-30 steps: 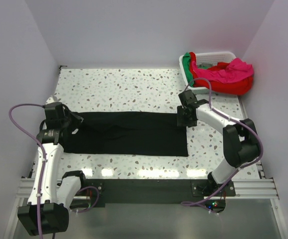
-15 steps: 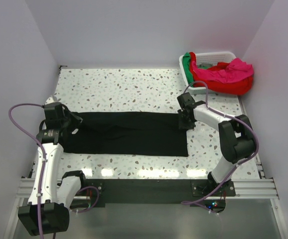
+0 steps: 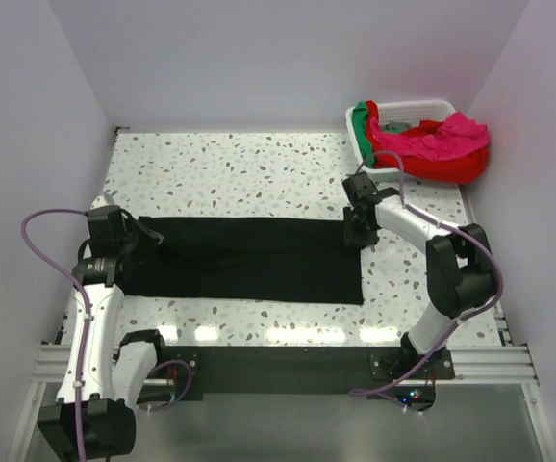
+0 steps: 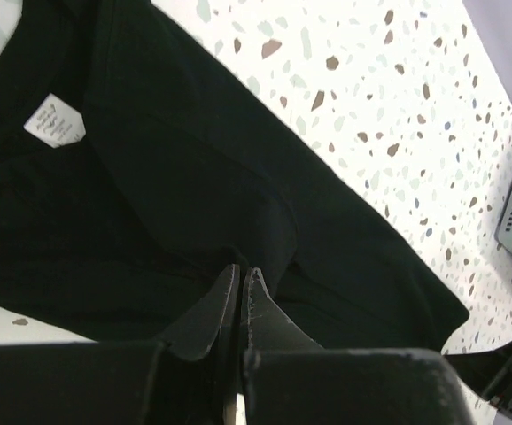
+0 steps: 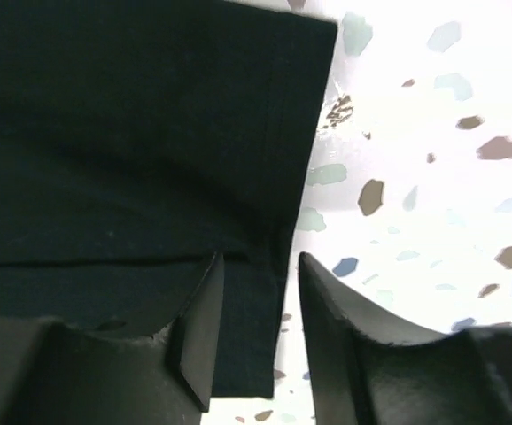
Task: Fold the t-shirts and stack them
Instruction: Fold the tshirt
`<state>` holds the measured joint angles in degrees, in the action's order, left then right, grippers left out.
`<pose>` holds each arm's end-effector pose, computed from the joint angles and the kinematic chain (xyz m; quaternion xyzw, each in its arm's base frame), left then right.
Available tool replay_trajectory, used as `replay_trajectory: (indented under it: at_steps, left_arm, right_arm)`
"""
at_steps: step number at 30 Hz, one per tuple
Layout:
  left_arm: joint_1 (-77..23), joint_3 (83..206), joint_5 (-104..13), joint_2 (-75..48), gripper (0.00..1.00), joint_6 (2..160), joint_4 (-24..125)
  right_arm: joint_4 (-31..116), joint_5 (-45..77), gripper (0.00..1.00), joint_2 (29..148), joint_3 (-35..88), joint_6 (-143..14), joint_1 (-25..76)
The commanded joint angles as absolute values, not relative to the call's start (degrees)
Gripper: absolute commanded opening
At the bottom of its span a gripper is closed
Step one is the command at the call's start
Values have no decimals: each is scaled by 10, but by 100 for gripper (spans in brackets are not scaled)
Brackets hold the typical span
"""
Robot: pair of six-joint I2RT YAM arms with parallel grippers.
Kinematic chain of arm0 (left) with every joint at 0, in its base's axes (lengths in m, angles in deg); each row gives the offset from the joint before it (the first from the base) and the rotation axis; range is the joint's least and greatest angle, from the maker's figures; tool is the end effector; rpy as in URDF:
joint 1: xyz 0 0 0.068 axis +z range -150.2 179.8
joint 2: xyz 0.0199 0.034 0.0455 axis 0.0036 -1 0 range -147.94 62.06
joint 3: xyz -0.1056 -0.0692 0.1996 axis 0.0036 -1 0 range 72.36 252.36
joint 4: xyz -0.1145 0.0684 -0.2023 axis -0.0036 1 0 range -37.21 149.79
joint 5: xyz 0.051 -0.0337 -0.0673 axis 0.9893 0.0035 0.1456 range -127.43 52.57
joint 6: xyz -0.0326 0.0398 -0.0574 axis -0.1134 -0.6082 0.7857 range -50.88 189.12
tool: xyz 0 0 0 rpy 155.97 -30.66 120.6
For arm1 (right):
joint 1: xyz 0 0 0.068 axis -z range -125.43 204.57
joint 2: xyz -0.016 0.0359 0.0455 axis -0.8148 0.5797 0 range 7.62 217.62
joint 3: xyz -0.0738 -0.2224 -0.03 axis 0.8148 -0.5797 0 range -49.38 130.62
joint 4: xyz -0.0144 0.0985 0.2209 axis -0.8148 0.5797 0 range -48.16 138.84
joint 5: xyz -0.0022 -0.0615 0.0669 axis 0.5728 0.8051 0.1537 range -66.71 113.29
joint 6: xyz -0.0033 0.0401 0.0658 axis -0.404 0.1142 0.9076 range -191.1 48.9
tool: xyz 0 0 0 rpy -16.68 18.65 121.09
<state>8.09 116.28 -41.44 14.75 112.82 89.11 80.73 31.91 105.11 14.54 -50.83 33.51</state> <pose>0.2003 0.0247 0.2372 -0.3832 0.8197 -0.1593 0.3949 0.2942 0.1027 0.1310 0.0047 0.9856 -0.0158 0.1685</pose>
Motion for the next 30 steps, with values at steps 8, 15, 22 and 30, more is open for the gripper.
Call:
replay_trajectory:
  at_steps: [8, 15, 22, 30]
  left_arm:
    - [88, 1079, -470, 148, 0, 1169, 841]
    - [129, 1085, -471, 42, 0, 1124, 751]
    - [181, 1090, -488, -68, 0, 1080, 694]
    - [213, 1106, -518, -128, 0, 1045, 658]
  right_arm:
    - [831, 172, 52, 1022, 284, -504, 236]
    - [803, 92, 52, 1126, 408, -490, 120]
    - [800, 49, 51, 1256, 553, -483, -1]
    - [757, 67, 49, 1345, 636, -462, -51]
